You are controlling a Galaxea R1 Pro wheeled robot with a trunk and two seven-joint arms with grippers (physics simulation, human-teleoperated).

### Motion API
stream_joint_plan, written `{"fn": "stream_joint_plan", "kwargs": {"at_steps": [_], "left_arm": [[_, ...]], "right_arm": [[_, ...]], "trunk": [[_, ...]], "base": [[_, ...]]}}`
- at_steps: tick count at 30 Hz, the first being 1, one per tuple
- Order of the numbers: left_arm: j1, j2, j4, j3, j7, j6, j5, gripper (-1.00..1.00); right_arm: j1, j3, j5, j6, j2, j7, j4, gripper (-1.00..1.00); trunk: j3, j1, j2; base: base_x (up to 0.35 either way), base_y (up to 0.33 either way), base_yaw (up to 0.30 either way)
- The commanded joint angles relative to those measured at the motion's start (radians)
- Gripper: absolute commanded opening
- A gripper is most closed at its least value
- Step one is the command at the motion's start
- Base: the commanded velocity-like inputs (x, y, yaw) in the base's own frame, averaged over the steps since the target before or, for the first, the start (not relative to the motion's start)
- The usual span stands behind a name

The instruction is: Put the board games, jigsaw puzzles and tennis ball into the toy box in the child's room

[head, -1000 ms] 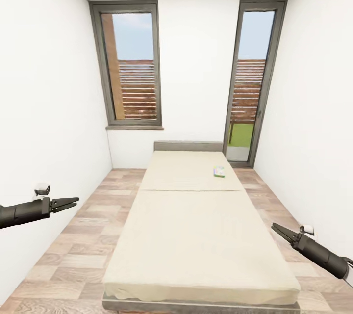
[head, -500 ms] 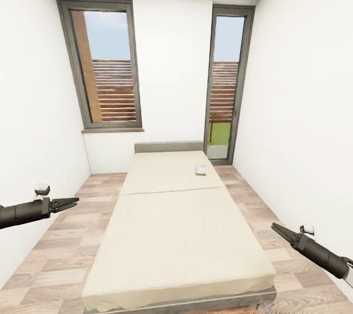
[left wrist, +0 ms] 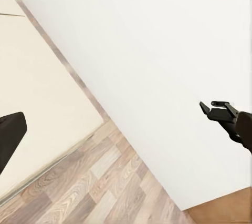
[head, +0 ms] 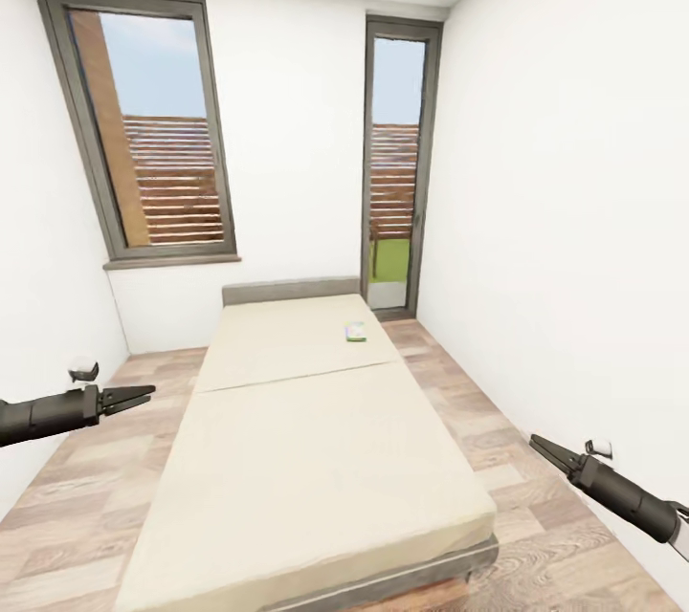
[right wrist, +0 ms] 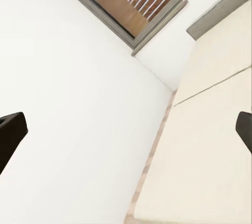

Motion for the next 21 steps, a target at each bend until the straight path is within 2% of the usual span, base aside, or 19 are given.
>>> {"fn": "stream_joint_plan", "kwargs": {"at_steps": [1,9,21], "left_arm": [[0.000,-0.001,-0.001,0.002,-0.007,0.010,-0.007,1.00],[0.000,-0.005,-0.001,0.001,-0.007,0.010,-0.008,1.00],[0.001,-0.008,0.000,0.001,-0.007,0.010,-0.007,1.00]], "right_arm": [[-0.001,-0.005,0.004,0.011,0.000,0.003,0.001,1.00],[-0.001,-0.005,0.004,0.010,0.002,-0.001,0.001,1.00],[-0.001,-0.005,0.004,0.005,0.004,-0.022,0.001,1.00]], "trunk": [[0.000,0.000,-0.001],[0.004,0.000,-0.001],[0.009,0.000,-0.001]], "base": [[0.045,-0.044,-0.278],[0.100,-0.096,-0.278],[0.195,-0.193,-0.278]]}}
